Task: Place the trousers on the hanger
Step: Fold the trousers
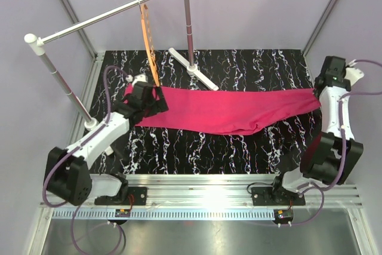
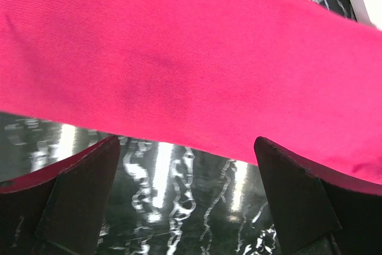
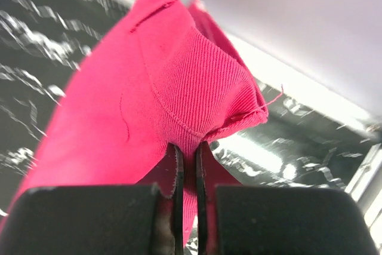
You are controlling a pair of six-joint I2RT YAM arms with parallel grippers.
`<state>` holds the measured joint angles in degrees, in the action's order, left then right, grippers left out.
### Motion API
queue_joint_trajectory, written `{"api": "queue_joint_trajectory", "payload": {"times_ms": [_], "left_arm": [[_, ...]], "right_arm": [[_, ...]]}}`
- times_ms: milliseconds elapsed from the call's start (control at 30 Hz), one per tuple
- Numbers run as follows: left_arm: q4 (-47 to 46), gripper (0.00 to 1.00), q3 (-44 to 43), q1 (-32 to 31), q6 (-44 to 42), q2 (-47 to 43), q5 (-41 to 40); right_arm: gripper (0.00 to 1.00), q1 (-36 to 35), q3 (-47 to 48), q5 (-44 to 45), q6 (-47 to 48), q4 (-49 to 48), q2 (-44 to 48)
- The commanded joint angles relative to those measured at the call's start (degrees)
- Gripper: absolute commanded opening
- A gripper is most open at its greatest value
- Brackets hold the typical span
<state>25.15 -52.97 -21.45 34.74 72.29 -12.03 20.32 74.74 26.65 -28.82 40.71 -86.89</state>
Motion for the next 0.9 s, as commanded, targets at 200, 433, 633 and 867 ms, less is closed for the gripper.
{"api": "queue_joint_trajectory", "payload": {"times_ms": [200, 433, 633, 867], "left_arm": [[-11.61, 0.99, -5.11, -16.07, 5.25, 14.69, -2.12], [-11.87, 0.99, -16.79, -21.43, 7.26, 26.57, -0.27], [-10.73, 0.99, -25.76, -23.10, 7.36, 35.98, 0.17], [-12.40, 0.99, -28.77, -25.65, 10.17, 42.39, 1.57]], "right_arm": [[0.00, 1.48, 11.22, 5.17, 6.67, 3.86, 8.84], [0.00, 1.39, 7.18, -14.33, 4.05, -4.31, 12.70], [0.00, -5.01, 4.27, -22.53, 3.06, -12.05, 16.05], [0.00, -19.06, 5.94, -20.33, 0.70, -14.07, 17.54]]}}
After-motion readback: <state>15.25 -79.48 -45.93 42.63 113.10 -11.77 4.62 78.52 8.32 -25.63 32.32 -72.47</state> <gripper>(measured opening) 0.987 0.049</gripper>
